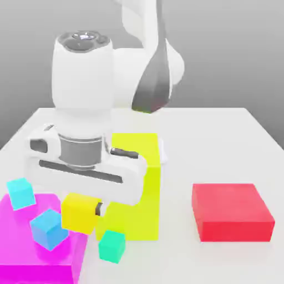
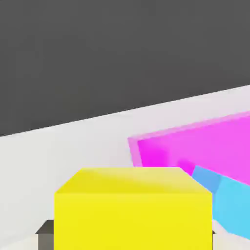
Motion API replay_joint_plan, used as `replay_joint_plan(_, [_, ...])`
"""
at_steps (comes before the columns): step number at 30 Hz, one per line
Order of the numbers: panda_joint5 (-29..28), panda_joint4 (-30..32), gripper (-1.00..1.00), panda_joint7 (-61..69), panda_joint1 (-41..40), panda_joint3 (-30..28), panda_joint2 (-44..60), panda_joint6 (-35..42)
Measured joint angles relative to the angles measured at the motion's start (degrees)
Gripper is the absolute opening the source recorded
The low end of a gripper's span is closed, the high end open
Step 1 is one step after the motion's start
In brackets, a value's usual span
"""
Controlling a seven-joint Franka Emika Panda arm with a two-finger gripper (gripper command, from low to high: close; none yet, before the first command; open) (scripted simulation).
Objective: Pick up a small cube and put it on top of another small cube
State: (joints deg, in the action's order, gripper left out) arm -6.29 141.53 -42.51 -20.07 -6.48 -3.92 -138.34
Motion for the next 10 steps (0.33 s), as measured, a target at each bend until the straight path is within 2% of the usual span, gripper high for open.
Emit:
replay_joint_plan(3, [2.90, 3.63, -1.00, 12.35, -4.81, -6.85, -3.90, 0.69])
replay_joint_plan(6, [4.92, 5.75, -1.00, 16.22, -5.81, -8.59, -0.11, -4.98])
replay_joint_plan(7, [5.26, 6.17, 1.00, 16.66, -5.84, -8.74, 0.98, -6.47])
replay_joint_plan(10, [5.26, 6.17, 1.00, 16.66, -5.86, -8.74, 0.98, -6.47])
